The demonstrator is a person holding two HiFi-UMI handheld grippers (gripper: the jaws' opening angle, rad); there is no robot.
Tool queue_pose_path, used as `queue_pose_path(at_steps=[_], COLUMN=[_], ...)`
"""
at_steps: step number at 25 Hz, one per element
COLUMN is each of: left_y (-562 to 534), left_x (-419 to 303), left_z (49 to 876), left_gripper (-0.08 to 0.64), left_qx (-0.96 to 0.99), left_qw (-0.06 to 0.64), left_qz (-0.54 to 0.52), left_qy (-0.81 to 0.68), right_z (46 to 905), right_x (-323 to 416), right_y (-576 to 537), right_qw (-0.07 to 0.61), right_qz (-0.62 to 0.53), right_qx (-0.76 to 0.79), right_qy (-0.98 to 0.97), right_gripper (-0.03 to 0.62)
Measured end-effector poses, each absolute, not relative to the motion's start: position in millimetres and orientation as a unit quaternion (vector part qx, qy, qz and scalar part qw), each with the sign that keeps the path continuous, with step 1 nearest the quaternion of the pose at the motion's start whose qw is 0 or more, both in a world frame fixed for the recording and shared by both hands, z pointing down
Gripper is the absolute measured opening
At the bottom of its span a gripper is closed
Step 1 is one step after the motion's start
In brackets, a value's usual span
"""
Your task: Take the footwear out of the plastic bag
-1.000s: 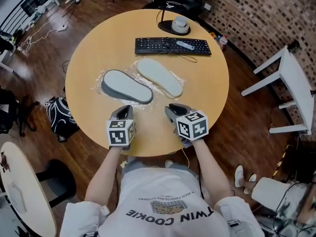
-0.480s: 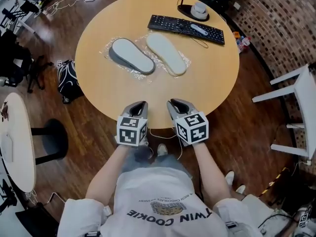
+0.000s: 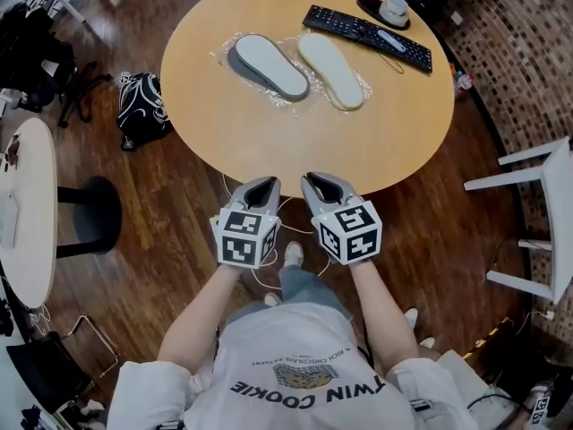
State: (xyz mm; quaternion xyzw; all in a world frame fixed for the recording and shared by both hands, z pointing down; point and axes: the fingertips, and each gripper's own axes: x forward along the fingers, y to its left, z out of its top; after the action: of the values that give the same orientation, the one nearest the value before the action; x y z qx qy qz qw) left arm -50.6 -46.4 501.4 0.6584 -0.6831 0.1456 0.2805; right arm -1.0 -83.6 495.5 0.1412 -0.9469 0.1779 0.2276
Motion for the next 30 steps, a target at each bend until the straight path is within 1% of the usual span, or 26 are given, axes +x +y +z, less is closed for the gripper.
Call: queue_pose_path(at_steps=[8, 19, 26, 30], left_y=[49.7, 179.9, 213.0, 216.7], left_x=[-15.4, 71.4, 111.9, 142.7], left_z=[482.2, 443.4, 429.9, 426.3], left_gripper=[0.003, 0.003, 0.003, 0.003], left_qx=[0.659, 0.688, 0.683, 0.671], left_qw=[0.265, 0.240, 0.227, 0.220], left_qz=[0.113, 0.082, 0.074, 0.078], left_qy=[-0.695, -0.680, -0.690, -0.703], right_z=[479.7, 448.6, 434.8, 430.6], right_x=[23.3, 99.2, 132.2, 164.7], right_y=[19.1, 165.8, 204.5, 208.8], right_qw=[0.226, 0.229, 0.220, 0.212], right_qz=[0.164, 0.143, 0.123, 0.122], right_qx=[0.140, 0.171, 0.180, 0.173], right_qy=[-0.950, -0.948, -0.951, -0.954], right_gripper=[0.030, 0.015, 0.005, 0.003])
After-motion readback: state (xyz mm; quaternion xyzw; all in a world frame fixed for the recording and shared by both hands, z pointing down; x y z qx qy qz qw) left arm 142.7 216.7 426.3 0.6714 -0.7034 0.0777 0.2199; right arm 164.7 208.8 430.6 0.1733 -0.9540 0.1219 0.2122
